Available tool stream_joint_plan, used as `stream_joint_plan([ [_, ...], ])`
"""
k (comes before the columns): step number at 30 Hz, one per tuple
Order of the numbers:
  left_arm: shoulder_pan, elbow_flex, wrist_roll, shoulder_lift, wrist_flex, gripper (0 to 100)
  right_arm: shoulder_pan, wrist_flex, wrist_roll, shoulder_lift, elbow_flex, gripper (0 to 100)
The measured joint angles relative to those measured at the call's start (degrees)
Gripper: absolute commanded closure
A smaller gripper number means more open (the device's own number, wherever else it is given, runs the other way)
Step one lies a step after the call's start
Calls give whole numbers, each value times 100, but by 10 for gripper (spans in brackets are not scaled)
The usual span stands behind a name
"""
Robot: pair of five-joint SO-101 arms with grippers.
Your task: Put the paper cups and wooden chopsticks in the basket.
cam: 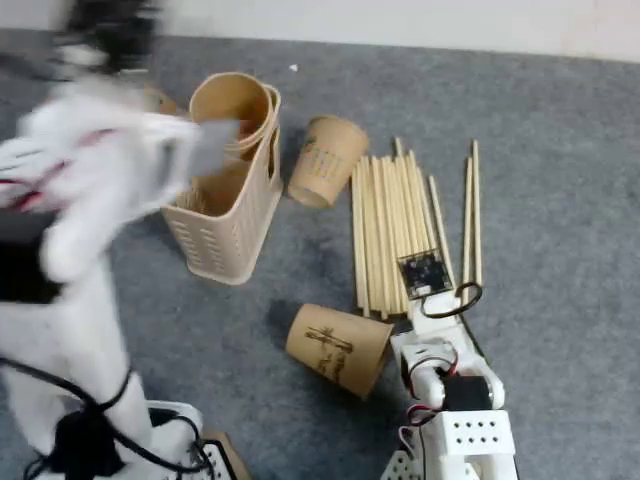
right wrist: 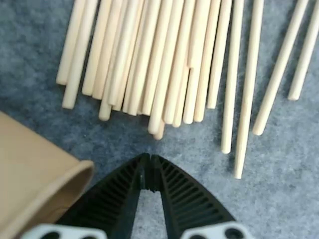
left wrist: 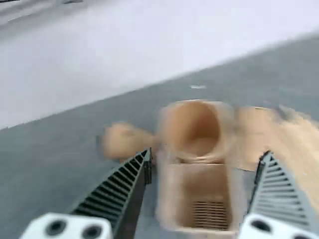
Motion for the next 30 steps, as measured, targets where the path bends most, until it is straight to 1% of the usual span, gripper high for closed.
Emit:
stream_joint_plan([
  [2,-765,70,-26,70,-18,671,0,0,0,0,0,971],
  [5,-1749,519,-26,589,-352,671,0,0,0,0,0,971],
  [8,-2365,1143,-9,1424,-1046,670,0,0,0,0,0,971],
  [11,-2752,1398,70,2374,-1969,670,0,0,0,0,0,971],
  [16,-2866,1424,193,3912,-3429,670,0,0,0,-18,105,971],
  [20,-2848,949,527,4905,-4185,670,0,0,0,-9,114,971],
  [23,-2804,246,870,5609,-4501,670,0,-97,0,-9,123,971],
  [27,-2620,-976,1345,6523,-4633,674,0,-167,0,-9,149,971],
  [30,-2374,-1987,1503,7262,-4651,674,0,-167,0,-9,149,971],
])
